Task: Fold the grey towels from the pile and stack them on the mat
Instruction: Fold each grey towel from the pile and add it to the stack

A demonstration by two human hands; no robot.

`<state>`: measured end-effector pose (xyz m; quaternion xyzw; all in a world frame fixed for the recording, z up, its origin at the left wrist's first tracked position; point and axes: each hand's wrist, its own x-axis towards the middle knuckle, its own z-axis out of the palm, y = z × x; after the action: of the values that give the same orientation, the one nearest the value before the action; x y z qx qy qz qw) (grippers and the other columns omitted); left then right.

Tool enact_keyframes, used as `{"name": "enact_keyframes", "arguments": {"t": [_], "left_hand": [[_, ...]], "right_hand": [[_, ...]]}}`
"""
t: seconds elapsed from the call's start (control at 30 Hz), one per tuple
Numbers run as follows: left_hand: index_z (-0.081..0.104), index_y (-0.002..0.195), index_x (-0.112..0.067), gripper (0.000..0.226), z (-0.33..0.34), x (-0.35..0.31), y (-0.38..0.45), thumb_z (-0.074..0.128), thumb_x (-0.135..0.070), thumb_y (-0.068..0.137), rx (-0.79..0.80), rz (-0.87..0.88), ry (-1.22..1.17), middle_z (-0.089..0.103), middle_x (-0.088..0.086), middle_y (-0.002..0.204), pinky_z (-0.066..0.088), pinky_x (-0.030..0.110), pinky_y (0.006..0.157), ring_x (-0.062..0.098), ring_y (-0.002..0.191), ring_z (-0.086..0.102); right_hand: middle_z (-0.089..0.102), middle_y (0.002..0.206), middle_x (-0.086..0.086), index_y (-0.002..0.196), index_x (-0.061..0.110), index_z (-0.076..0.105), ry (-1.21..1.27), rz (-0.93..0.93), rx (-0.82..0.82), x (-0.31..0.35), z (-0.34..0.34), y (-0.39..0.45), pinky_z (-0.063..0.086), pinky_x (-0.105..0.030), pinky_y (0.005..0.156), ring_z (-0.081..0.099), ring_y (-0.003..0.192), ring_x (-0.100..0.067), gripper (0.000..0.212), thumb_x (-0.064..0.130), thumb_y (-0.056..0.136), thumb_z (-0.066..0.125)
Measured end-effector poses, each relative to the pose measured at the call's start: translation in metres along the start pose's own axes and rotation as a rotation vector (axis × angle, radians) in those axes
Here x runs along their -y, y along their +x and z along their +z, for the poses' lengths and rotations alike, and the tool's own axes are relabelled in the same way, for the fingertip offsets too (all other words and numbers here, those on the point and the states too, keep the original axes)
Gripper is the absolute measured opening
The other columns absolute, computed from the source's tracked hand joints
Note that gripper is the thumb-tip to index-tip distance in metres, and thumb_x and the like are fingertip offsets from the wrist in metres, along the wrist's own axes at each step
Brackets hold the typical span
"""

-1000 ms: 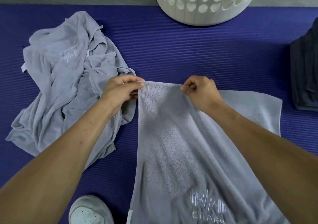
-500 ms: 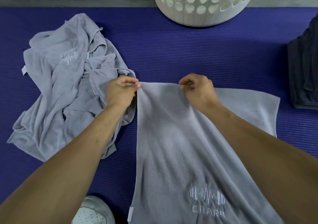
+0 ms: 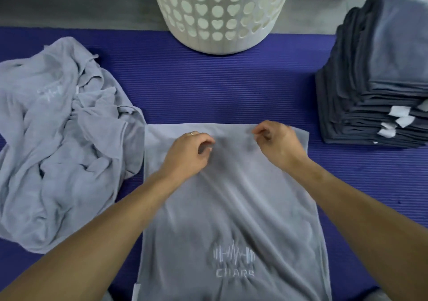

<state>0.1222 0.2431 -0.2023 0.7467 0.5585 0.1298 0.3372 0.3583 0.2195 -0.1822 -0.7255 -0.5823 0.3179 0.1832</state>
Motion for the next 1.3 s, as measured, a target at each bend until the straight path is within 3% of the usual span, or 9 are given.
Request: {"name": "enact_keyframes", "arguments": {"t": [0.1, 0.2, 0.3, 0.47, 0.63, 0.83, 0.97, 1.17, 1.3], "left_hand": [[0.067, 0.122, -0.018, 0.035, 0.032, -0.038, 0.015, 0.061, -0.02, 0.087, 0.1, 0.096, 0.132, 0.063, 0.003, 0.123, 0.044, 0.039, 0.098, 0.026, 0.114, 0.056], [0.062, 0.131, -0.021, 0.044, 0.062, -0.068, 0.033, 0.066, -0.019, 0.088, 0.177, 0.129, 0.1, 0.049, 0.005, 0.142, 0.043, 0.041, 0.104, 0.027, 0.129, 0.046], [0.062, 0.132, -0.026, 0.048, 0.076, -0.075, 0.047, 0.073, -0.021, 0.085, 0.188, 0.113, 0.149, 0.042, 0.005, 0.145, 0.042, 0.04, 0.106, 0.029, 0.128, 0.043], [0.065, 0.127, -0.026, 0.051, 0.073, -0.068, 0.058, 0.08, -0.023, 0.079, 0.233, 0.116, 0.163, 0.041, 0.009, 0.138, 0.039, 0.037, 0.108, 0.027, 0.125, 0.046], [0.061, 0.132, -0.022, 0.054, 0.078, -0.072, 0.052, 0.078, -0.022, 0.08, 0.211, 0.152, 0.271, 0.041, 0.018, 0.141, 0.044, 0.047, 0.104, 0.039, 0.123, 0.048], [0.051, 0.142, -0.021, 0.06, 0.067, -0.088, 0.05, 0.072, -0.021, 0.085, 0.353, 0.079, 0.351, 0.03, 0.016, 0.153, 0.033, 0.036, 0.114, 0.035, 0.138, 0.036], [0.062, 0.13, -0.012, 0.044, 0.045, -0.118, 0.023, 0.07, -0.01, 0.087, 0.325, -0.003, 0.106, 0.058, 0.004, 0.131, 0.035, 0.015, 0.097, 0.02, 0.123, 0.054], [0.069, 0.103, -0.019, 0.013, 0.007, -0.16, -0.054, 0.067, -0.014, 0.091, 0.113, -0.236, -0.343, 0.07, 0.001, 0.096, 0.047, 0.013, 0.068, 0.016, 0.086, 0.066], [0.071, 0.099, -0.021, 0.011, -0.018, -0.19, -0.12, 0.068, -0.014, 0.091, 0.092, -0.293, -0.59, 0.073, 0.001, 0.093, 0.049, 0.024, 0.073, 0.013, 0.08, 0.067]], "right_hand": [[0.063, 0.118, -0.006, 0.118, 0.012, 0.066, -0.195, 0.002, -0.033, -0.031, -0.031, -0.005, 0.053, -0.043, 0.084, 0.06, 0.106, -0.027, 0.029, 0.006, 0.092, 0.052], [0.051, 0.135, -0.01, 0.134, 0.012, 0.056, -0.272, 0.124, 0.025, -0.057, -0.052, -0.001, 0.049, -0.04, 0.09, 0.054, 0.119, -0.029, 0.04, 0.01, 0.094, 0.05], [0.053, 0.115, -0.013, 0.118, 0.008, 0.06, -0.228, 0.198, 0.065, -0.078, -0.058, 0.004, 0.046, -0.033, 0.078, 0.057, 0.103, -0.033, 0.029, 0.011, 0.091, 0.051], [0.066, 0.092, -0.012, 0.096, 0.007, 0.065, -0.028, 0.271, 0.033, -0.085, -0.071, 0.009, 0.057, -0.04, 0.07, 0.064, 0.082, -0.031, 0.016, 0.015, 0.092, 0.052], [0.064, 0.077, -0.01, 0.085, 0.007, 0.058, 0.156, 0.244, -0.29, -0.078, -0.068, 0.01, 0.055, -0.042, 0.057, 0.062, 0.066, -0.028, 0.011, 0.01, 0.092, 0.049], [0.069, 0.09, -0.006, 0.096, 0.009, 0.066, 0.155, 0.175, -0.079, -0.078, -0.083, -0.006, 0.055, -0.025, 0.061, 0.063, 0.072, -0.019, 0.017, 0.005, 0.092, 0.051], [0.066, 0.082, 0.001, 0.09, 0.011, 0.069, -0.031, 0.091, 0.079, -0.062, -0.126, -0.036, 0.052, -0.026, 0.068, 0.064, 0.075, -0.02, 0.015, 0.005, 0.088, 0.056], [0.067, 0.092, 0.001, 0.099, 0.011, 0.069, -0.141, 0.033, 0.162, -0.016, -0.163, -0.117, 0.048, -0.023, 0.074, 0.056, 0.081, -0.013, 0.011, 0.011, 0.091, 0.062], [0.066, 0.086, 0.004, 0.093, 0.018, 0.066, -0.001, 0.149, 0.154, -0.002, -0.165, -0.194, 0.05, -0.023, 0.061, 0.063, 0.08, -0.018, 0.006, 0.014, 0.09, 0.065]]}}
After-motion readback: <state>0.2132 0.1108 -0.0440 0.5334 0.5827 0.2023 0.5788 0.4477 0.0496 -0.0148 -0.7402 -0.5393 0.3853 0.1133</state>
